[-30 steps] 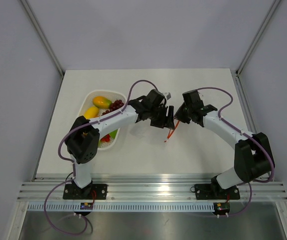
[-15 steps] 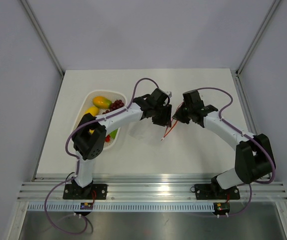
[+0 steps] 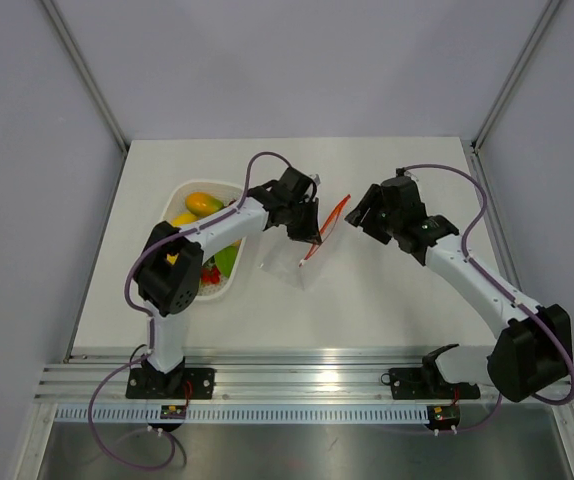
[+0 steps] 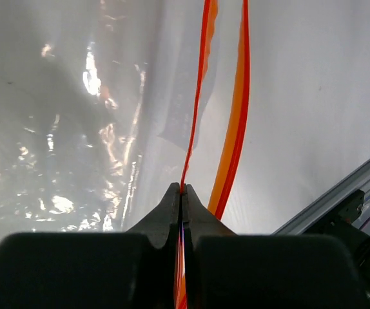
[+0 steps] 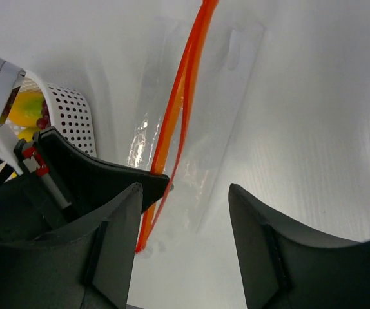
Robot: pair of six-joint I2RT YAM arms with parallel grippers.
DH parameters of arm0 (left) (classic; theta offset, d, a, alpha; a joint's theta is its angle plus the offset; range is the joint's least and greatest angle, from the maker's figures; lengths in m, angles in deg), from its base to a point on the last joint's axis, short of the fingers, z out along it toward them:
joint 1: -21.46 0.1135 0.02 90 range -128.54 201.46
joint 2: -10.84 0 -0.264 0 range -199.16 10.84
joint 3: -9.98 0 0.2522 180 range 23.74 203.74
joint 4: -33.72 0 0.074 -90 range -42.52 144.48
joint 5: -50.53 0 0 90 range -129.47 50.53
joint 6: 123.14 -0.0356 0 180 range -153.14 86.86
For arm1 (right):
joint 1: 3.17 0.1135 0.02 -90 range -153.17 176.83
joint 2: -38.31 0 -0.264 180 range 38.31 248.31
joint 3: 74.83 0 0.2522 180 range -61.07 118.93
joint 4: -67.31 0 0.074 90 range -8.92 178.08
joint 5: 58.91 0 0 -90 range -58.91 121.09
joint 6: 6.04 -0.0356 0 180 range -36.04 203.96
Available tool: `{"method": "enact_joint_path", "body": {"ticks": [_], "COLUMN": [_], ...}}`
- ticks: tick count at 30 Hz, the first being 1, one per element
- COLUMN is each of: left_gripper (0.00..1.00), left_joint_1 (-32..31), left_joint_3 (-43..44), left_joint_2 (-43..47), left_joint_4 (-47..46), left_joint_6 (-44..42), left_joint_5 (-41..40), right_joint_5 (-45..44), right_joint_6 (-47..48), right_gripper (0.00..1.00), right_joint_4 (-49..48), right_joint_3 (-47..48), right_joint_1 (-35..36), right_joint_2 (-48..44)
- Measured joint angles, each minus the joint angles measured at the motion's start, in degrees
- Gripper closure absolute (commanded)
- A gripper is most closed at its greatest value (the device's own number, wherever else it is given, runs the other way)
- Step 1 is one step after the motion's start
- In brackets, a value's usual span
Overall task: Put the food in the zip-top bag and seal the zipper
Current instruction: Open the zipper of the food storage bag.
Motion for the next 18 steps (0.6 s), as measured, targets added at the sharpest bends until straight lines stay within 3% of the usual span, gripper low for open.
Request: {"method": "enact_joint_path", "body": {"ticks": [5,14,18], "left_gripper": [1.0,1.0,1.0], "left_joint_1": [2.5,1.6,1.6], "left_joint_3": [-0.5,-0.5,-0.5], "left_joint_2": [1.4,3.4,3.4], "left_joint_4": [-0.1,-0.1,-0.3], "left_joint_6": [0.6,1.1,1.7], "left_joint_5": [0.7,2.6,3.3], "right_joint_5": [-0.2,4.8,6.1], "right_joint_6": [1.5,3.3,4.2], "right_gripper": [0.35,0.32,0.36], "right_joint_4": [0.1,-0.1,0.0], "right_joint_3": [1.2,4.5,6.6], "right_joint_1": [0.0,0.2,0.6], "right_joint_2": [-0.9,7.5,10.7]}}
